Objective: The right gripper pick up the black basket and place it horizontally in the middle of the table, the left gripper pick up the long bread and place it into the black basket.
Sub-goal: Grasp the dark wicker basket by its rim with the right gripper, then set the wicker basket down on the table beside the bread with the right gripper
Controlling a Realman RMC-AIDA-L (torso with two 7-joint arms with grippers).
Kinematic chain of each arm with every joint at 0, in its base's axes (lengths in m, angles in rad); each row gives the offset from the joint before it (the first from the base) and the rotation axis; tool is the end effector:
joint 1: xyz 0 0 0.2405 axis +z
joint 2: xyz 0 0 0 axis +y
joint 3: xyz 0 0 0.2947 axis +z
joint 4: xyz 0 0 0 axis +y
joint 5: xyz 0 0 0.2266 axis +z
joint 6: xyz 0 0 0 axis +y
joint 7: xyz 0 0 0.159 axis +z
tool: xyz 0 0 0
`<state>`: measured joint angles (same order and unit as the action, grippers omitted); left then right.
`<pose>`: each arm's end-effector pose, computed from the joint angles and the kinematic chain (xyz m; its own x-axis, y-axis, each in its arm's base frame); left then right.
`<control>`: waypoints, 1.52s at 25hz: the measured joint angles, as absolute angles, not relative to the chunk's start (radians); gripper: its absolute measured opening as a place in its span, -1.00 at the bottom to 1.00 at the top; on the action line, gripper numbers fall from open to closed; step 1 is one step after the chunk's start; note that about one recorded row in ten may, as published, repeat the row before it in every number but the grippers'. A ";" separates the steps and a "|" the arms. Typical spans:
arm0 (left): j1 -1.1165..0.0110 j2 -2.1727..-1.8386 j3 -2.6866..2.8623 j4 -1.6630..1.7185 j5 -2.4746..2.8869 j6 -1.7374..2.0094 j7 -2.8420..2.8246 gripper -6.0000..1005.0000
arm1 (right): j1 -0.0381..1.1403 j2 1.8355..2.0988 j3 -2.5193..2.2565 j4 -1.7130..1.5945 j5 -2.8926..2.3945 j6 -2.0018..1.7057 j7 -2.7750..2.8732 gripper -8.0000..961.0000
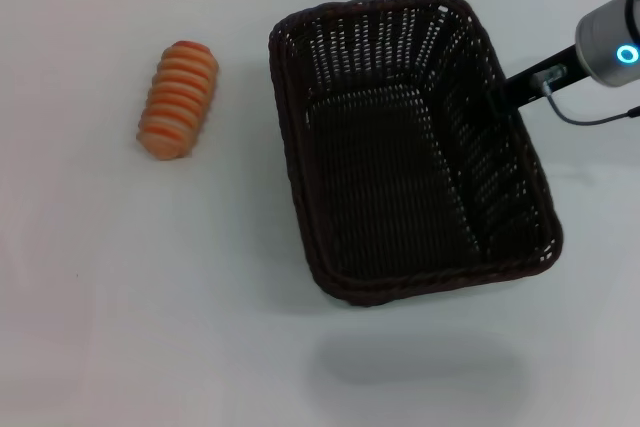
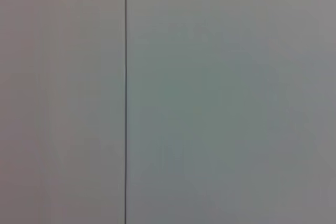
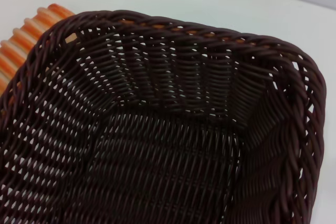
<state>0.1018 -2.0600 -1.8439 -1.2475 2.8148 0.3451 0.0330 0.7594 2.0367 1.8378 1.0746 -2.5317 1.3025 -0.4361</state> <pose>-0.4121 0.3142 0.1720 0.7381 -0.0311 0.6740 0.6208 0.4226 -0.6603 0.1999 0.4564 -0.0331 0.6491 -0.7598 -0.0371 -0.6800 -0.5576 -0.4761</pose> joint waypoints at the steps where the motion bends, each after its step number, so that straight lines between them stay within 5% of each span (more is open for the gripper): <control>1: 0.103 -2.060 -1.844 -1.248 2.815 0.345 0.031 0.71 | 0.749 2.037 1.834 1.107 -2.547 1.310 -0.448 -0.58; 18: 0.103 -2.060 -1.835 -1.258 2.815 0.332 0.033 0.71 | 0.665 2.015 2.023 1.464 -2.552 1.459 -0.865 -0.59; 23: 0.112 -2.061 -1.832 -1.271 2.815 0.322 0.031 0.71 | 0.702 1.973 2.233 1.403 -2.370 1.513 -1.002 -0.61; 26: 0.117 -2.063 -1.827 -1.278 2.815 0.316 0.031 0.71 | 0.731 1.914 2.293 1.267 -2.236 1.510 -1.035 -0.64; 38: 0.127 -2.063 -1.825 -1.287 2.815 0.316 0.031 0.71 | 0.833 1.898 2.244 1.059 -2.221 1.568 -1.140 -0.65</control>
<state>0.1274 -2.0632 -1.8246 -1.2865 2.8148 0.3156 0.0307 0.8329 1.8981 2.2440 1.0586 -2.2210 1.5678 -1.1400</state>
